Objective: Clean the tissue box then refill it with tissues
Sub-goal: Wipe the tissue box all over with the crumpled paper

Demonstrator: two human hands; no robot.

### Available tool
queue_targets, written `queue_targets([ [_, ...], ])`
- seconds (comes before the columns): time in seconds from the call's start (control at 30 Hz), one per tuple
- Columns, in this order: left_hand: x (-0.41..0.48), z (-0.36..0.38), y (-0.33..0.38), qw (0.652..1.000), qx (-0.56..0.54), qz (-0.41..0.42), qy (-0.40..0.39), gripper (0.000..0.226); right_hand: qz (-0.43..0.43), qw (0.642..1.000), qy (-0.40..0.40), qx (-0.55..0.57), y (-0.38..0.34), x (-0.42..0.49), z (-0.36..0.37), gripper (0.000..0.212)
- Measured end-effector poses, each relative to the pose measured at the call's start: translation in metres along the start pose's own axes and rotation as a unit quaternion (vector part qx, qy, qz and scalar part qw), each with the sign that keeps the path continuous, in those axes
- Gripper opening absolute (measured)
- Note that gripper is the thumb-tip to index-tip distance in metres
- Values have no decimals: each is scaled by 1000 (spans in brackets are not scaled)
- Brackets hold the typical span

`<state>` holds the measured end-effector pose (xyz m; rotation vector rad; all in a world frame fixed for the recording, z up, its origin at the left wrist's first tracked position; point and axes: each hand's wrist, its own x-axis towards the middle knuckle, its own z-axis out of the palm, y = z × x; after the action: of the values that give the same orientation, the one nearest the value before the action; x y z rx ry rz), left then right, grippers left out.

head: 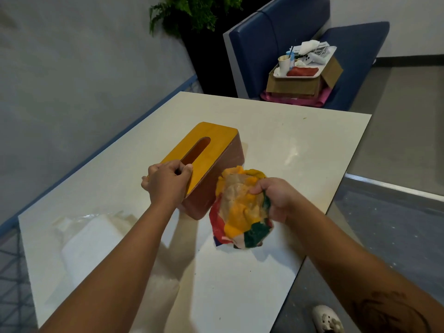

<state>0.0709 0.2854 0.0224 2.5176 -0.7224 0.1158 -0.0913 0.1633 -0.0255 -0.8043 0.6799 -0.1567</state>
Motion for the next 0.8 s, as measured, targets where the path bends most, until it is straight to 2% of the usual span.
queue_targets([
  [0.1,1,1,0,1000,12,-1,-1,29,-28,988,80,-127,-14,2,-12,18],
  [0.2,2,1,0,1000,12,-5,-1,29,-39,934,100,-342,-24,2,-18,6],
  [0.3,1,1,-1,1000,14,-6,-2,30,-46,887,83,-452,-30,-1,-17,28],
  [0.43,1,1,1,1000,15,-7,-2,29,-47,887,21,-459,-37,-5,-20,39],
  [0.5,1,1,1,1000,16,-7,-1,29,-27,886,14,-462,-36,-4,-19,45],
  [0.67,2,2,-1,1000,14,-7,2,29,-75,903,30,-423,-36,-6,-12,33],
  [0.73,2,2,0,1000,15,-6,2,29,-130,873,65,-465,-35,-9,-9,33],
  [0.8,2,2,0,1000,13,-6,2,29,-188,813,52,-549,-30,-11,-6,33],
])
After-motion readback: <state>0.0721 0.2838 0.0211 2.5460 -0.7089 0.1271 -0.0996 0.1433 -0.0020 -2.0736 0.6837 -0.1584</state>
